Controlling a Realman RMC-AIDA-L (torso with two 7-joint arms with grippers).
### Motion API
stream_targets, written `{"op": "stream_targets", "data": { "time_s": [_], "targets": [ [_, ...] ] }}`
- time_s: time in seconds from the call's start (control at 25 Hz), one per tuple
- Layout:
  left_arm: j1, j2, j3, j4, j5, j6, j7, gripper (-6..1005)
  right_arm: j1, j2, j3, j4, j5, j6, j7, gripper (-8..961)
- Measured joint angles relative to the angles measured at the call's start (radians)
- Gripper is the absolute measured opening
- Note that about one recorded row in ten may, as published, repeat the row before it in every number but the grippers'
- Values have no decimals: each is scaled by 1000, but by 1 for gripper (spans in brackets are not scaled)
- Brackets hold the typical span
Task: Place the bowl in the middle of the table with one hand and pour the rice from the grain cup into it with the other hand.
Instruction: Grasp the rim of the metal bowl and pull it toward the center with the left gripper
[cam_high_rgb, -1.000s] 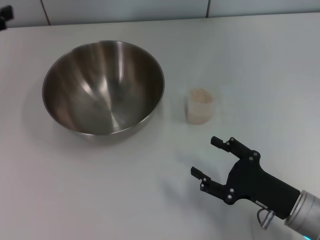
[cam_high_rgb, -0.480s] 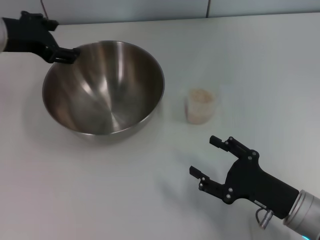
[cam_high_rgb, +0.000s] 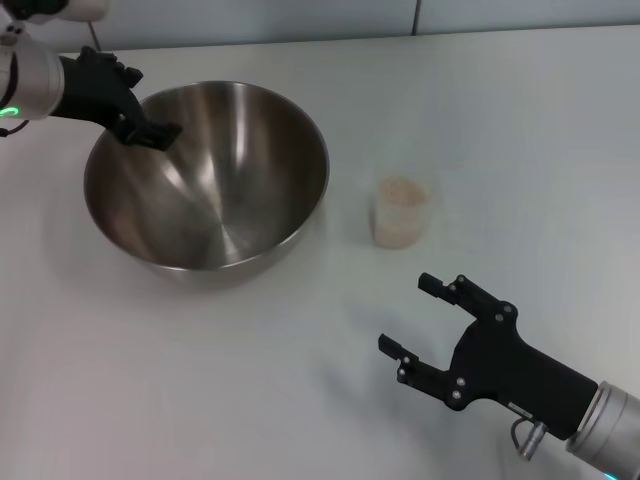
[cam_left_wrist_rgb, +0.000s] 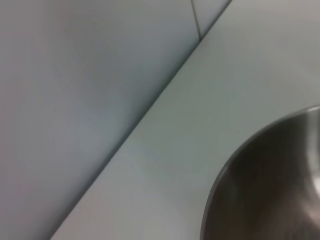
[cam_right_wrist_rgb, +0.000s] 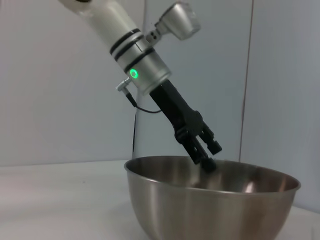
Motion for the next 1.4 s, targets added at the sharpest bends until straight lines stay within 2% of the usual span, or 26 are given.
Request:
{"op": "stream_targets", "data": {
  "time_s": [0.16, 0.4, 0.52, 1.04, 1.2, 1.32, 1.4],
  "targets": [
    [-29, 2, 2, -67, 32, -40, 0, 794, 0, 0, -2, 0, 0, -1, 0, 783],
    [-32, 2, 4, -80, 35, -56, 0, 769, -1, 0, 1, 0, 0, 0, 0, 783],
    [-47, 4, 9, -125, 62, -71, 1, 756, -2, 0, 1, 0, 0, 0, 0, 783],
    [-51, 4, -11, -127, 81, -96, -5, 701, -2, 0, 2, 0, 0, -2, 0, 783],
    [-59, 5, -6, -137, 87, -81, -1, 468, -2, 0, 3, 0, 0, -1, 0, 783],
    [-70, 5, -10, -142, 87, -61, 0, 239, 0, 0, 1, 0, 0, -1, 0, 783],
    [-75, 5, -12, -145, 86, -52, 0, 232, 1, 0, 1, 0, 0, 0, 0, 783]
  ]
}}
